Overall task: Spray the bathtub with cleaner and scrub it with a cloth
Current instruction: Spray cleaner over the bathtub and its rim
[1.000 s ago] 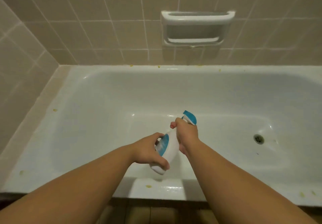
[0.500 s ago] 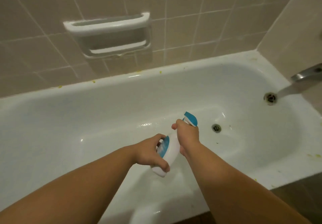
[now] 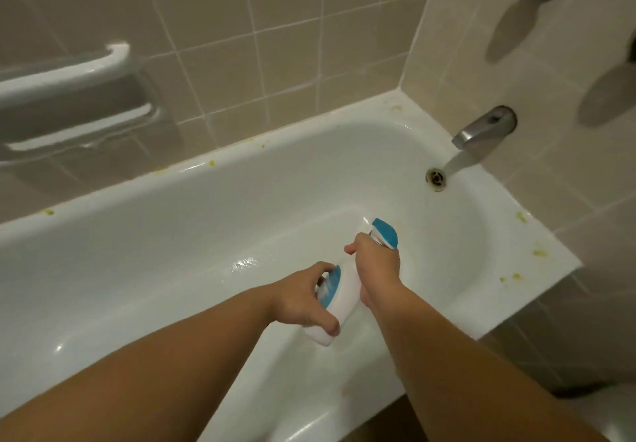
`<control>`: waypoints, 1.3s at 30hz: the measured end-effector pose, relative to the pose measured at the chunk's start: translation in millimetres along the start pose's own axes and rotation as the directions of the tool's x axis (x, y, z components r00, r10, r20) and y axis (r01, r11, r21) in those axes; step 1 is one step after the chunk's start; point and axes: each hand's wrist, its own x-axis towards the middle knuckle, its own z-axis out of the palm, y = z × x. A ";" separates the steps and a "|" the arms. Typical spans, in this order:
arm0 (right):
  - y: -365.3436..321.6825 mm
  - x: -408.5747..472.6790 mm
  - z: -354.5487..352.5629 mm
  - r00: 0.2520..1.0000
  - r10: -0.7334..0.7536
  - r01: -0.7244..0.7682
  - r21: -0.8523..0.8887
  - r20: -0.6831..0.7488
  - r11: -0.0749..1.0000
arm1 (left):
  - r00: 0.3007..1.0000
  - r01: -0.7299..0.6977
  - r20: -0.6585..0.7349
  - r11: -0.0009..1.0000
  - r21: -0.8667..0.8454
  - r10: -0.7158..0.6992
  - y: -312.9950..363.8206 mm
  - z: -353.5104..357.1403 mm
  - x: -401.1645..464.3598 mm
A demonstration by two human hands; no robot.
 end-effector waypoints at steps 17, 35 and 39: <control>17.5 -7.9 -112.6 0.979 0.022 0.008 0.143 -0.202 0.990 | 0.967 -0.107 0.241 0.989 0.104 0.079 54.7 69.4 33.7; 142.5 -150.6 -58.8 0.979 0.169 -0.162 0.069 -0.116 0.984 | 0.972 -0.049 0.234 0.993 0.106 0.023 -58.5 112.6 -136.7; 168.6 -181.8 -28.5 0.984 0.163 -0.164 -0.002 -0.070 0.986 | 0.984 -0.006 0.180 0.997 0.081 -0.008 -95.4 115.9 -179.4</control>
